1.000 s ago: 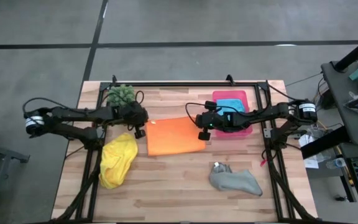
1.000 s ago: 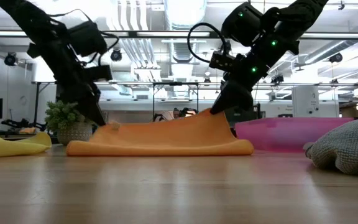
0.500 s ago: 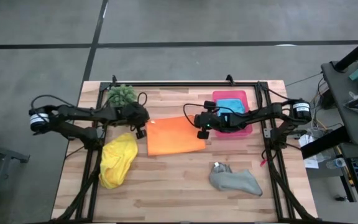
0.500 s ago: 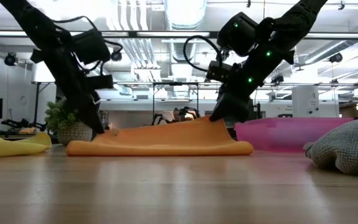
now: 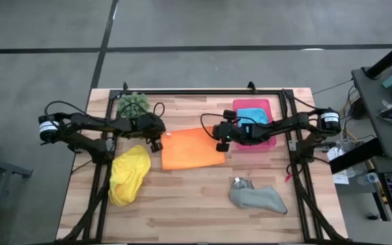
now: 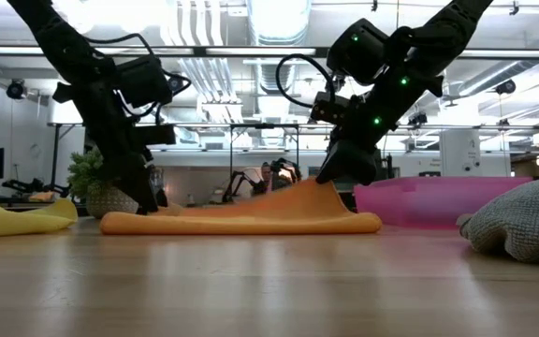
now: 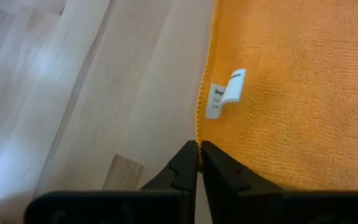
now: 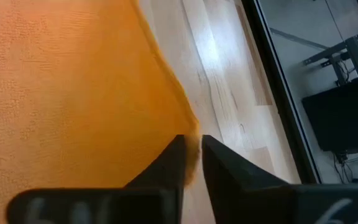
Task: Fold microfiber towels
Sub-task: Fold the orange microfiber cloth
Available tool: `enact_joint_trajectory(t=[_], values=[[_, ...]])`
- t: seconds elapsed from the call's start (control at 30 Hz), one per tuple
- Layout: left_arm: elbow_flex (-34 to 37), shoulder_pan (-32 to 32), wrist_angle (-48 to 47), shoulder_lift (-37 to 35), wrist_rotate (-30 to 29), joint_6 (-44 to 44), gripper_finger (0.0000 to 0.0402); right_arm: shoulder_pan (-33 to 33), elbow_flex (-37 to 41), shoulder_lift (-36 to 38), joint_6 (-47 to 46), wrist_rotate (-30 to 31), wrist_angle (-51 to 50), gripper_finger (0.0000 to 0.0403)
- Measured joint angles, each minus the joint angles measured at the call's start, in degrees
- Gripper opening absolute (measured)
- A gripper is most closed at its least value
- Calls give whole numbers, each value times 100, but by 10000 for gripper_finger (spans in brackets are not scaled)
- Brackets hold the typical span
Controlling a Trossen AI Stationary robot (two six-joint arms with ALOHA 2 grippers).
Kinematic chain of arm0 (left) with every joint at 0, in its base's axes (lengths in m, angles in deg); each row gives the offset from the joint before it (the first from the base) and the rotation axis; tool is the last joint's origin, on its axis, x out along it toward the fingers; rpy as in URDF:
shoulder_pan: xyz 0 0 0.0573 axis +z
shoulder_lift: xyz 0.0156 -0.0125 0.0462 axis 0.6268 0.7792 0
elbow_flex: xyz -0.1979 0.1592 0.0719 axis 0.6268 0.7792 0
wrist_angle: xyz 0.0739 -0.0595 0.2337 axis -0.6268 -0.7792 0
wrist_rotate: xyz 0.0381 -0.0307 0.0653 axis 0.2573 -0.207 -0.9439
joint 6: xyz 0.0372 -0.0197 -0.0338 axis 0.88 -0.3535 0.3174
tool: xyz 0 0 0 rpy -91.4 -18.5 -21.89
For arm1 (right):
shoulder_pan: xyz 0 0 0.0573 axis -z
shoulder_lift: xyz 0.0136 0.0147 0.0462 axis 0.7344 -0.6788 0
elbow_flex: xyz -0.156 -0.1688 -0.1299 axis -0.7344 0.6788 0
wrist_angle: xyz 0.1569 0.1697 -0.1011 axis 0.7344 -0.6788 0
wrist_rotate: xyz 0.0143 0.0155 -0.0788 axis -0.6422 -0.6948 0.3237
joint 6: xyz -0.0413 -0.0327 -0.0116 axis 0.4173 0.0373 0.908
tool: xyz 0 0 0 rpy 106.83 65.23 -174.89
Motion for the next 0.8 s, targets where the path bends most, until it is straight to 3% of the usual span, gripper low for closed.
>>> enact_joint_trajectory(t=[0.3,0.57,0.8], values=[[-8,0,-38,-202,-87,0,97,13,0,153,-168,6,-3,123],[-300,-13,-675,-819,39,-247,138,11,0,652,-1484,-70,-147,136],[-305,-393,-443,-1197,653,-1154,139,11,0,931,-3263,-1482,-502,137]])
